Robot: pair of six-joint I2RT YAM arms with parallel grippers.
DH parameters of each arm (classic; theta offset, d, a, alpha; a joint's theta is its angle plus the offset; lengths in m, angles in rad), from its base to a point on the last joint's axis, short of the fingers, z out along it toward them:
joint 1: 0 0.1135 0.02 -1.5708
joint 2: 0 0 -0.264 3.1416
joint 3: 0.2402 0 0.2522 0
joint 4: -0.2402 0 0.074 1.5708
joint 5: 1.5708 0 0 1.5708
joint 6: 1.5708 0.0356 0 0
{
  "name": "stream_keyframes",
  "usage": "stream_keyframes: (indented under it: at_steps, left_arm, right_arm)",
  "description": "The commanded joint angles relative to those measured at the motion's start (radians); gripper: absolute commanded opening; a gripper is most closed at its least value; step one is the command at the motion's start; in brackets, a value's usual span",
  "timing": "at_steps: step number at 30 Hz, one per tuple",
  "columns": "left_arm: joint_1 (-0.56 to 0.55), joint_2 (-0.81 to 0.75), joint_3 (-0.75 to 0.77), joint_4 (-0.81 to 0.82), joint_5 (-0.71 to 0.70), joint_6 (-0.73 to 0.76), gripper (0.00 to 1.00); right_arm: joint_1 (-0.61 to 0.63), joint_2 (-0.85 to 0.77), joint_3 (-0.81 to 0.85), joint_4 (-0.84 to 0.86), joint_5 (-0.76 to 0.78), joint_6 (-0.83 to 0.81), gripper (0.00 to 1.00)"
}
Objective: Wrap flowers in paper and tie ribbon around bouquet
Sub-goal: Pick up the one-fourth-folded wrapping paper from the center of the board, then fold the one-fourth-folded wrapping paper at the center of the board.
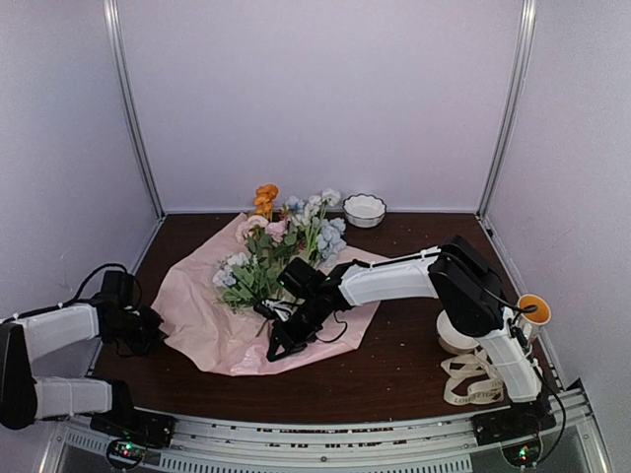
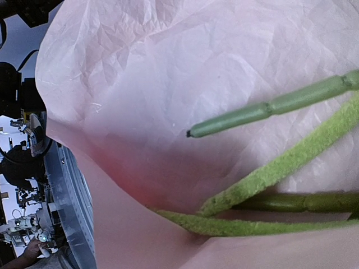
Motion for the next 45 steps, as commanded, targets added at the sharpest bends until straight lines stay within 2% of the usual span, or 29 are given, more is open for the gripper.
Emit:
stream_keyframes:
  at_steps: [1,4,9,15,22,28,36,42,45]
  left_arm:
    - [-0.016,-0.07,0.017,-0.1,-0.015,0.032,0.0]
    - [-0.032,-0.123,0.043,-0.14,-0.043,0.062,0.0]
    - [-0.121,-0.18,0.164,-0.24,-0.155,0.147,0.0]
    - [-0.23,-0.139,0.298,-0.258,-0.177,0.213,0.0]
    - [-0.373,-0.087,0.47,-0.307,-0.242,0.247,0.0]
    - [-0.487,0.001,0.591,-0.333,-0.259,0.276,0.0]
    - [-0.648,0.213,0.743,-0.218,-0.183,0.367,0.0]
    - [-0.684,0.391,0.878,-0.113,-0.058,0.426,0.0]
    - [-0.69,0.489,0.956,-0.104,0.001,0.455,0.0]
  right_arm:
    - [-0.003,0.009,0.007,-0.037,0.046,-0.019,0.02]
    - [-0.006,0.007,0.007,-0.02,0.029,-0.004,0.02]
    - [-0.024,0.0,-0.003,0.013,0.022,0.025,0.02]
    - [-0.043,-0.004,-0.008,0.079,-0.009,0.083,0.02]
    - [-0.075,-0.023,-0.072,0.283,-0.039,0.263,0.03]
    - [-0.079,-0.013,-0.043,0.308,-0.05,0.282,0.04]
    - [-0.09,0.003,-0.04,0.389,-0.044,0.379,0.05]
    - [-0.103,0.034,-0.047,0.413,-0.033,0.412,0.06]
    - [-0.113,0.049,-0.073,0.49,-0.036,0.471,0.06]
